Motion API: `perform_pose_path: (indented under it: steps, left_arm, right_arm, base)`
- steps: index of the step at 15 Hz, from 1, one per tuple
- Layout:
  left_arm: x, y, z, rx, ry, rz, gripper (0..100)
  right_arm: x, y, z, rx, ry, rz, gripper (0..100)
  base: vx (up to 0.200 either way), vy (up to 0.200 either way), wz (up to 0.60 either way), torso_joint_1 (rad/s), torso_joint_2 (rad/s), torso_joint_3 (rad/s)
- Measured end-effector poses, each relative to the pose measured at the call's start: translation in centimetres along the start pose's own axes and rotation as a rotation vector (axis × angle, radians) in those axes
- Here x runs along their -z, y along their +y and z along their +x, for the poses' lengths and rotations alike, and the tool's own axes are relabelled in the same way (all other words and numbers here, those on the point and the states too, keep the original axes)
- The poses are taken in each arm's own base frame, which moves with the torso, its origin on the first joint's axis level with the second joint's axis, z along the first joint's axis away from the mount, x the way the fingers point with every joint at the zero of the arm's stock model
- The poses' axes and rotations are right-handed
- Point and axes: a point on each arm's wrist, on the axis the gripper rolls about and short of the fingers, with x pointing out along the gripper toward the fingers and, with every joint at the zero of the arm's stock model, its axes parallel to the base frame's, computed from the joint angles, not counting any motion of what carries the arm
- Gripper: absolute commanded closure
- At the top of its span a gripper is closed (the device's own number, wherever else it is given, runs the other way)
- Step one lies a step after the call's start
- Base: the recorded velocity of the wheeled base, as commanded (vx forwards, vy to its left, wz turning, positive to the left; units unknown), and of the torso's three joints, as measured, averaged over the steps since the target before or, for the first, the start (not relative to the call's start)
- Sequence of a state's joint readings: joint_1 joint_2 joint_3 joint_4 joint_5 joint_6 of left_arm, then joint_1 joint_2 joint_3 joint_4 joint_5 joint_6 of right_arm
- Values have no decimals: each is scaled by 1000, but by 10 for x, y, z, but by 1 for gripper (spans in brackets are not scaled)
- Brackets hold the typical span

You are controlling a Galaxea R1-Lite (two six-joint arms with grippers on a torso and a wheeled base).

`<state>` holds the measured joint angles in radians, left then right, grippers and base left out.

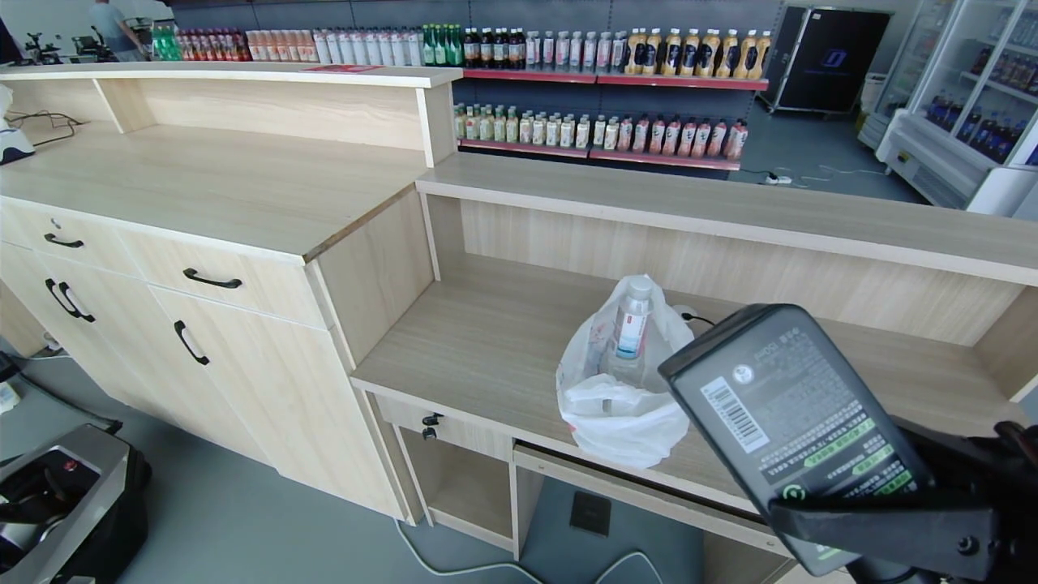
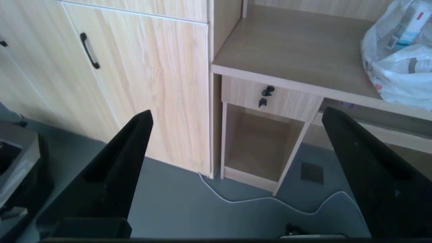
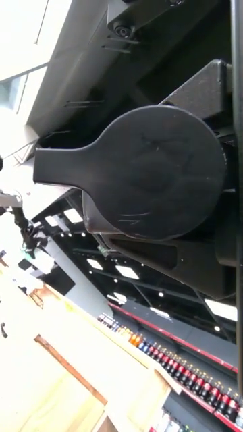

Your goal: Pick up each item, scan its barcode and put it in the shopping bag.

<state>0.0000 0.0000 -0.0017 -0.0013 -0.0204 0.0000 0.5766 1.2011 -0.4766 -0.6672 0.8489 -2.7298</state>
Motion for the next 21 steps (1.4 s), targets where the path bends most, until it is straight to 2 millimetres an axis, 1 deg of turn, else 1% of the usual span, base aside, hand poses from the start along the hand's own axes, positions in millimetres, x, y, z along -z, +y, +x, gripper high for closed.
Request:
perform_pose_path:
  steps: [2,3,5,6,8,10,11,12,13,15,16,17,19,21]
  left_arm:
    - [0,0,0,0,0,0,0]
    - [0,0,0,0,0,0,0]
    - [0,0,0,0,0,0,0]
    - [0,0,0,0,0,0,0]
    - [0,0,0,0,0,0,0]
    - [0,0,0,0,0,0,0]
    - [0,0,0,0,0,0,0]
    - [0,0,0,0,0,0,0]
    - [0,0,0,0,0,0,0]
    - [0,0,0,0,0,0,0]
    - [0,0,0,0,0,0,0]
    - [0,0,0,0,0,0,0]
    - [0,0,0,0,0,0,0]
    - [0,0,0,0,0,0,0]
  right_arm:
    - [0,0,-1,2,-5,28,100]
    - [2,1,-4,-15,6,79,100]
    - [8,7,-16,-82,62,245,100]
    - [12,12,-28,-139,119,366,100]
    - [20,22,-64,-292,323,612,100]
    - [25,25,-113,-476,685,849,100]
    - [24,23,-134,-539,925,985,100]
    - [21,20,-152,-579,1197,1099,100]
    - [16,18,-164,-580,1440,1185,100]
    - [3,14,-177,-509,1699,1342,100]
    - [-2,12,-180,-454,1780,1408,100]
    - [-4,11,-182,-408,1831,1453,100]
    - [-7,10,-182,-367,1868,1496,100]
    - [-9,11,-181,-321,1880,1552,100]
  base:
    - [0,0,0,0,0,0]
    - [0,0,0,0,0,0]
    - [0,0,0,0,0,0]
    - [0,0,0,0,0,0]
    - [0,0,0,0,0,0]
    - [0,0,0,0,0,0]
    - [0,0,0,0,0,0]
    - [0,0,0,0,0,0]
    - [0,0,0,0,0,0]
    - [0,0,0,0,0,0]
    - [0,0,0,0,0,0]
    - [0,0,0,0,0,0]
    - [0,0,0,0,0,0]
    - [0,0,600,2,2,-2]
